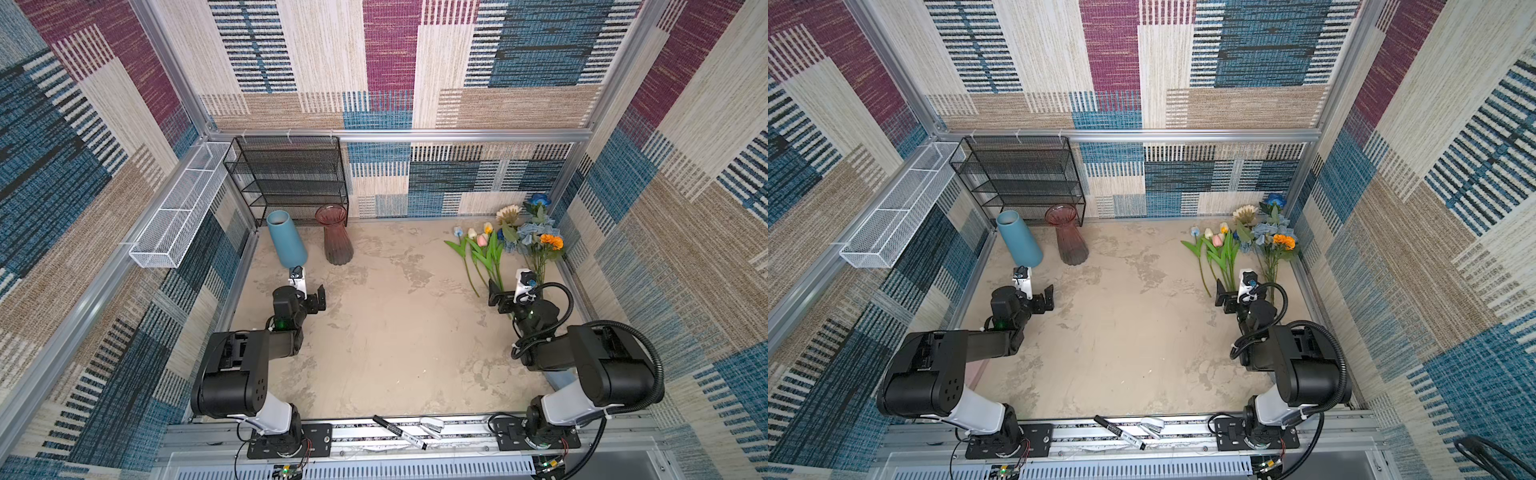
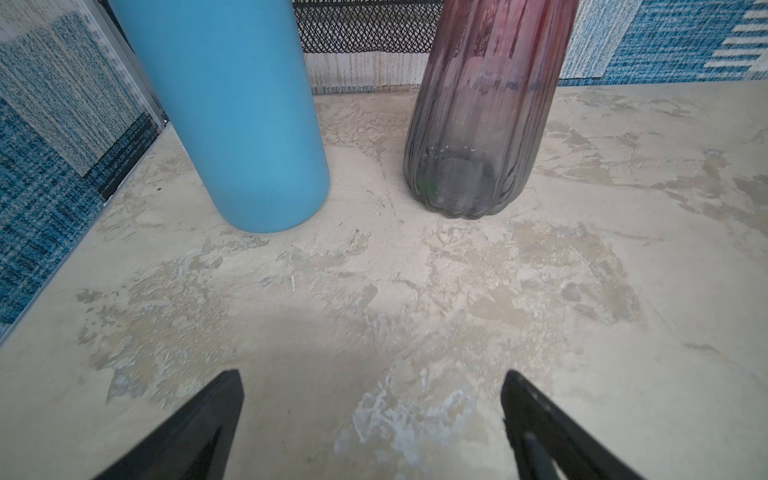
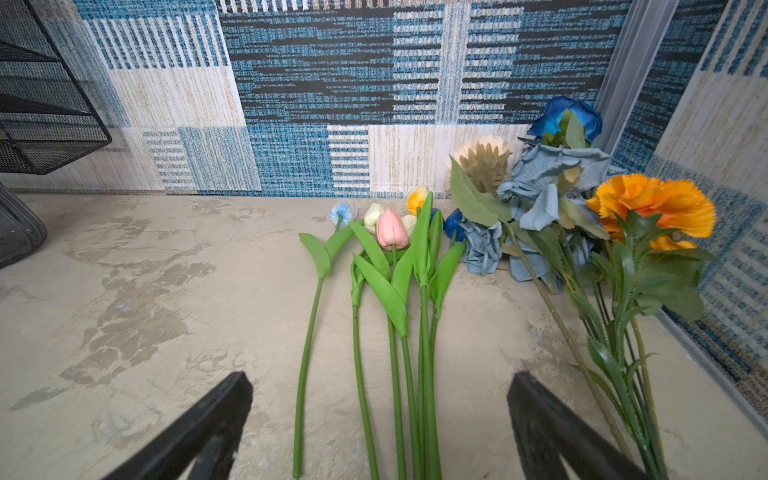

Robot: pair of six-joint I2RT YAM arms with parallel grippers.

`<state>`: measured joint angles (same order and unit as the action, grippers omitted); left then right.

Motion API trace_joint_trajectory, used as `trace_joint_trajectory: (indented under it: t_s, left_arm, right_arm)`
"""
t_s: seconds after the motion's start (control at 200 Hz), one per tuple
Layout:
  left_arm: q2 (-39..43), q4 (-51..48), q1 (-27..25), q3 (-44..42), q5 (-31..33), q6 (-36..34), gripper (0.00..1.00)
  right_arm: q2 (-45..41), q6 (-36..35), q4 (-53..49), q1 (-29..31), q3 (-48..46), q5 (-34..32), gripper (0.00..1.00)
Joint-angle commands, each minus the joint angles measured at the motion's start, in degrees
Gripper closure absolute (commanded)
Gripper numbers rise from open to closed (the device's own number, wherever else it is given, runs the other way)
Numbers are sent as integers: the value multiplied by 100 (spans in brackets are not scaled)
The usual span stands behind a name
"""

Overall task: Arrange the flowers into the vase
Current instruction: 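Raise both arms from rest toward the vases and flowers, then grasp the pink glass vase rim with the left gripper while right gripper hovers over flowers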

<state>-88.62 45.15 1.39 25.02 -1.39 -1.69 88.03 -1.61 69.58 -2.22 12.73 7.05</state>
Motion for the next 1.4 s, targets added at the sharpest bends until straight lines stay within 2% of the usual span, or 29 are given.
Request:
trace_joint_trajectory:
  t_s: [0.0, 0.586, 0.636, 0.676, 0.731, 0.802, 0.857, 0.922, 0.977, 1.067, 1.137, 1.227, 1.393]
  left_arm:
    - [3, 38, 5, 30, 24, 44, 0]
    - [15, 67, 9, 14, 29, 39, 0]
    - [55, 139, 2, -29, 6, 14, 0]
    - [216, 66, -23, -61, -70, -37, 0]
    - [643, -141, -116, -125, 57, -110, 0]
    - [1466, -723, -402, -110, 673, -190, 0]
    - [2183, -1497, -624, 40, 1009, 93, 0]
    - [2803, -2073, -825, 317, 1031, 517, 0]
    - [2972, -2405, -935, 679, 883, 763, 0]
    - [2523, -3286, -926, 1639, 728, 1018, 2]
    - [1951, -3802, -921, 2337, 466, 851, 3]
    - [1276, -3727, -916, 2790, 226, 793, 0]
    - [124, -2897, -902, 3278, -239, 614, 0]
  right_arm:
    - [-18, -6, 222, 6, 19, 11, 0]
    - [-20, 5, 231, -1, 8, 14, 0]
    - [-85, 60, 218, 5, 5, -146, 0]
    - [-224, 125, 33, -5, 66, -308, 0]
    - [-686, 216, -942, 0, 392, -481, 0]
    - [-1177, 417, -1999, 1, 773, -516, 0]
    - [-1686, 701, -2216, 8, 801, -353, 0]
    - [-2298, 899, -2168, 5, 792, 24, 0]
    - [-2615, 1059, -2179, 12, 891, 336, 0]
    - [-2736, 1182, -2373, 52, 1180, 770, 2]
    - [-2584, 1226, -2370, 184, 1319, 999, 4]
    - [-2340, 1130, -2120, 439, 1302, 987, 4]
    - [-2055, 1114, -1730, 728, 1184, 1172, 3]
